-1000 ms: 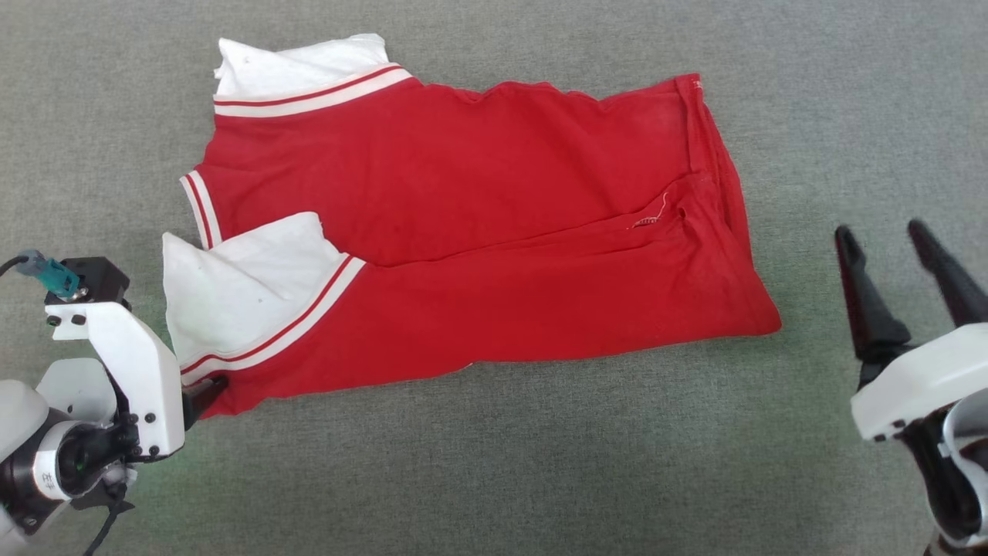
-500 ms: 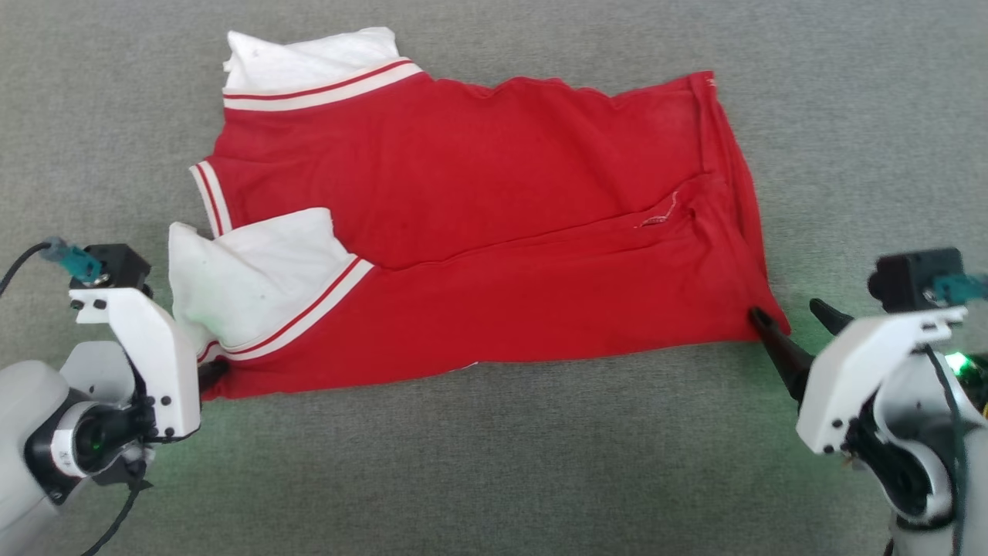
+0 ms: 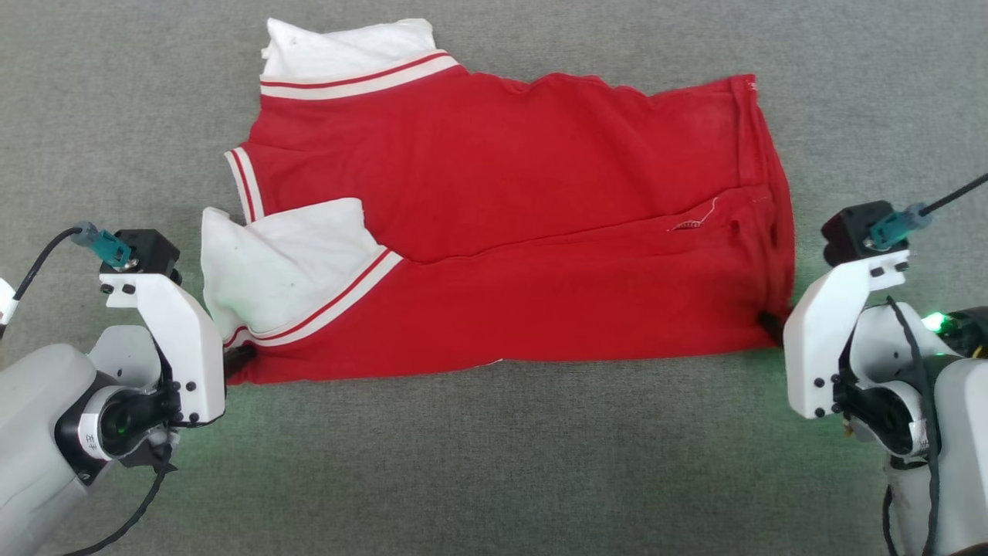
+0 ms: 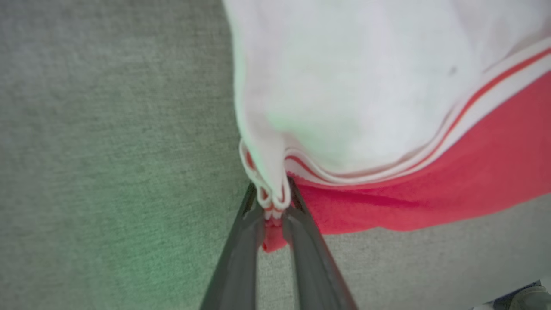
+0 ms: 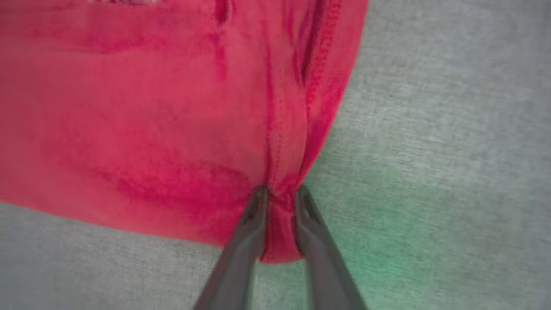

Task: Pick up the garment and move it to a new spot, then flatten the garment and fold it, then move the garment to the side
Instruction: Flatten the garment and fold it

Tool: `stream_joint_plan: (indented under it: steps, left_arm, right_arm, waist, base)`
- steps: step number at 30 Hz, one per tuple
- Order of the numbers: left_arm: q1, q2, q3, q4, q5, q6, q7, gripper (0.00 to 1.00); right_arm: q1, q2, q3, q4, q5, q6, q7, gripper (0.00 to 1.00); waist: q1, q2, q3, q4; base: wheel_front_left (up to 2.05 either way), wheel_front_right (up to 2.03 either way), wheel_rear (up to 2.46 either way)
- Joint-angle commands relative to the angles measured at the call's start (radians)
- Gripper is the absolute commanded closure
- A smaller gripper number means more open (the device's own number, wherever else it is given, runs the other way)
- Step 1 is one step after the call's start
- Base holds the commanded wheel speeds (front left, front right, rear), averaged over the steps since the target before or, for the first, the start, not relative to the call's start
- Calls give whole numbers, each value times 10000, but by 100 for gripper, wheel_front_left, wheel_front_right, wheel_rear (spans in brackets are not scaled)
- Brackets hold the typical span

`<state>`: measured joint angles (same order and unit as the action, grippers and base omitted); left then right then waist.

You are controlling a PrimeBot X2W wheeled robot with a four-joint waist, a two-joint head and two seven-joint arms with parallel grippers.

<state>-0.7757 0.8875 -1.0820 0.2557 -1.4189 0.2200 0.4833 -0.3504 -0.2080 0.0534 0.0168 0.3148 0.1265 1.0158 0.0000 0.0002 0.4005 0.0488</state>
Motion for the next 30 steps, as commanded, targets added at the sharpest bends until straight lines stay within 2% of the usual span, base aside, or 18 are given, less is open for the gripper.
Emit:
stream_joint_plan:
  steps: [1,6,10,22,26,29,30]
  left_arm:
    - [180,-402,-258,208,75,-2,-14,100]
    - [196,-146,-159,42,5,21,-1,100]
    - [263,275,-77,-414,-36,147,93,100]
    - [778,1510,121,-2506,-341,1165,82,100]
    - [982,1570,42,-2826,-394,1373,67,100]
    - [1105,1403,-12,-2708,-468,1433,60,100]
    - [1127,1338,-27,-2617,-504,1457,81,97]
  right_arm:
    - [354,123,150,300,192,73,285,100]
    - [375,-127,16,-200,508,64,633,100]
    - [458,-442,-221,-834,711,59,955,100]
    - [1496,-941,-886,-2764,1211,38,2233,100]
    - [1972,-825,-1110,-3028,1136,38,2504,100]
    - [2167,-664,-1104,-2885,1100,38,2461,100]
    - [2156,-654,-1059,-2799,1034,38,2317,99]
  waist:
    - [0,-2,-28,37]
    - [0,-2,-124,84]
    - [0,-2,-213,146]
    - [0,-2,-320,232]
    - [0,-2,-289,247]
    - [0,-2,-262,218]
    - [0,-2,-255,206]
  base:
    - [0,0,0]
    - [0,0,0]
    - [0,0,0]
    - [0,0,0]
    - [0,0,0]
    - [0,0,0]
    - [0,0,0]
